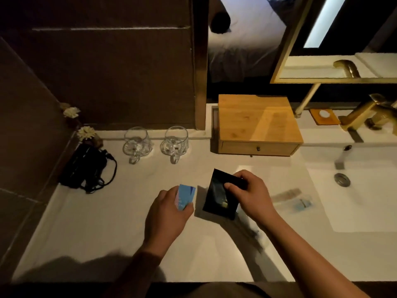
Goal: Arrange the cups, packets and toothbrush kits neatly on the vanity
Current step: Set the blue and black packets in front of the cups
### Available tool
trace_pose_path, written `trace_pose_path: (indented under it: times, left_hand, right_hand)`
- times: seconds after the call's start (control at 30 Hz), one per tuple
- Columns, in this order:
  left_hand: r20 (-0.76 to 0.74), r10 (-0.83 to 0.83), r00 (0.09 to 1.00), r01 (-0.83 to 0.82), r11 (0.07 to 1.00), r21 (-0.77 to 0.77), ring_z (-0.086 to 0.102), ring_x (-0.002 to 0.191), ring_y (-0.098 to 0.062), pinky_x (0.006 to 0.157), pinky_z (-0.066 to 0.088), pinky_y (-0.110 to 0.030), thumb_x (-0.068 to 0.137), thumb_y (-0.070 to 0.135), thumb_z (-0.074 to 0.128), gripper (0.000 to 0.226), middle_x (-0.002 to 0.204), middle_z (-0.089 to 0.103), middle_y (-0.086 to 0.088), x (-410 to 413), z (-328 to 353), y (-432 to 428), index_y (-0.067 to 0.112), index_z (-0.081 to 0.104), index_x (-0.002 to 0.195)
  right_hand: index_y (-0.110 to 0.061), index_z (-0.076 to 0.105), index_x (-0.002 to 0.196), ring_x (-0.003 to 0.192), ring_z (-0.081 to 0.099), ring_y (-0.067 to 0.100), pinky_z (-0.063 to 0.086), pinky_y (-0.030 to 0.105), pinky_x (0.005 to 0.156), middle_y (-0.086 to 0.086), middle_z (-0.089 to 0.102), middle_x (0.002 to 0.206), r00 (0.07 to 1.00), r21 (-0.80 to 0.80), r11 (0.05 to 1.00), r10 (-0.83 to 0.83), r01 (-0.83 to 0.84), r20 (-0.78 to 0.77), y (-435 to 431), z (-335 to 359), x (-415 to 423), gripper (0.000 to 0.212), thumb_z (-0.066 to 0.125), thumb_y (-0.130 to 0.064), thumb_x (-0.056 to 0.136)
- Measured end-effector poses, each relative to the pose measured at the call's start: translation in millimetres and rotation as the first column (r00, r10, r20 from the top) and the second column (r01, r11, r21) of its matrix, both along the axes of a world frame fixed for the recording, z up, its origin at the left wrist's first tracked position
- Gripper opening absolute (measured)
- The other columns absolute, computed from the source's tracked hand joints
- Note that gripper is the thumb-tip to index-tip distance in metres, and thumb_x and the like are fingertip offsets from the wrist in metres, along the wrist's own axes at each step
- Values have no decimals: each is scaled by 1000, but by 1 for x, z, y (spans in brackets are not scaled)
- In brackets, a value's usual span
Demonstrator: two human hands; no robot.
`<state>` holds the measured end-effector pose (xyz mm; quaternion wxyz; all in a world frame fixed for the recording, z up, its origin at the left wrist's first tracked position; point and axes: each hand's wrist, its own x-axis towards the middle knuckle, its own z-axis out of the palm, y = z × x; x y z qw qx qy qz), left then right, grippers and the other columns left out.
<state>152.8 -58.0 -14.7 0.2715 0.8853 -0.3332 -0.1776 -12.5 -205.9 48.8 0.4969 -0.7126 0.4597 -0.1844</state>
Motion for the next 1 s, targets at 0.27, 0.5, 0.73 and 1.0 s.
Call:
trace_pose_path:
  times: [0.27,0.5,0.73,1.0]
  left_hand:
    - [67,157,985,-160,986,44,60,97,-24,81,57,-43,74,59,57,61,109,58,-4,56,-3,24,27,53,126]
    - [86,186,979,-193,977,91,56,110,-24,87,56,-39,80,59,62,73,122,55,-8,75,-18,46,24,41,140]
    - [138,-107,985,92,989,115,43,123,-20,98,51,-37,78,45,74,67,144,40,6,81,-30,68,34,48,138]
    - [173,-97,980,81,992,101,51,112,-21,88,55,-39,80,44,73,65,126,52,-2,104,-28,53,25,51,137]
  right_hand:
    - [-20,61,94,92,67,24,58,41,77,5,70,99,957,-30,977,200,-211,-210,14,-38,92,13,69,-26,87]
    - [-16,49,136,118,53,29,49,38,96,10,51,137,891,-319,874,233,-368,-390,31,-48,86,58,72,-26,84]
    - [-27,63,125,109,59,29,57,37,80,0,63,127,728,-414,640,356,-647,-586,67,-66,70,49,74,-37,79]
    - [-25,70,115,100,61,30,56,36,72,1,69,117,786,-496,642,296,-584,-542,58,-71,95,36,75,-32,80]
